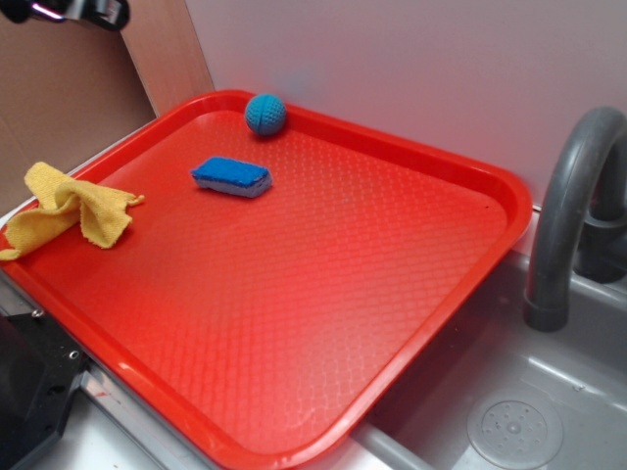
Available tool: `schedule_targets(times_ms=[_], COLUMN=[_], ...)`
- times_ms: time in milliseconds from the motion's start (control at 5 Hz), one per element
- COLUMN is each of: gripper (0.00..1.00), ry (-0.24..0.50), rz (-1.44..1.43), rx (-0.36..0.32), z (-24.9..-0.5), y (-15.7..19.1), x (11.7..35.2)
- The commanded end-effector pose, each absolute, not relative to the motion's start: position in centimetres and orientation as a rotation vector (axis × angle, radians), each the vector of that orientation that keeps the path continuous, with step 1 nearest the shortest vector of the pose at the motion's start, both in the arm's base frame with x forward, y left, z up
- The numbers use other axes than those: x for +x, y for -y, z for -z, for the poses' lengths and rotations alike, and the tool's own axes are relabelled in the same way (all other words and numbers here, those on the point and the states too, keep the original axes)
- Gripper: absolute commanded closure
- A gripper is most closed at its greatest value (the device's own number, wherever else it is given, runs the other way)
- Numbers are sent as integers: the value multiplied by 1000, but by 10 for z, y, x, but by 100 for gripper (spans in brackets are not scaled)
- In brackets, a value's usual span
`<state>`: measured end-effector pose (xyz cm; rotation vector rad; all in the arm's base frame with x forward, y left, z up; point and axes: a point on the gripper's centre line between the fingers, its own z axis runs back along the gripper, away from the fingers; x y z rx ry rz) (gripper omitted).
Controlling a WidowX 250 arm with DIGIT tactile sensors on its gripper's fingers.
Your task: Grab the blue ball.
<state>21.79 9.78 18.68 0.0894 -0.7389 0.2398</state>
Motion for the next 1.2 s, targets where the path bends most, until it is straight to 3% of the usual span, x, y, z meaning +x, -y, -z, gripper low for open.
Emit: schedule_targets(times_ms=[0, 600, 1000], gripper=[0, 0, 0], ry=[725, 725, 701], rz=[-259, -320, -138], rx=[135, 2, -47], z=[-173, -130, -103], y=[-113, -136, -131], x=[251, 304, 329])
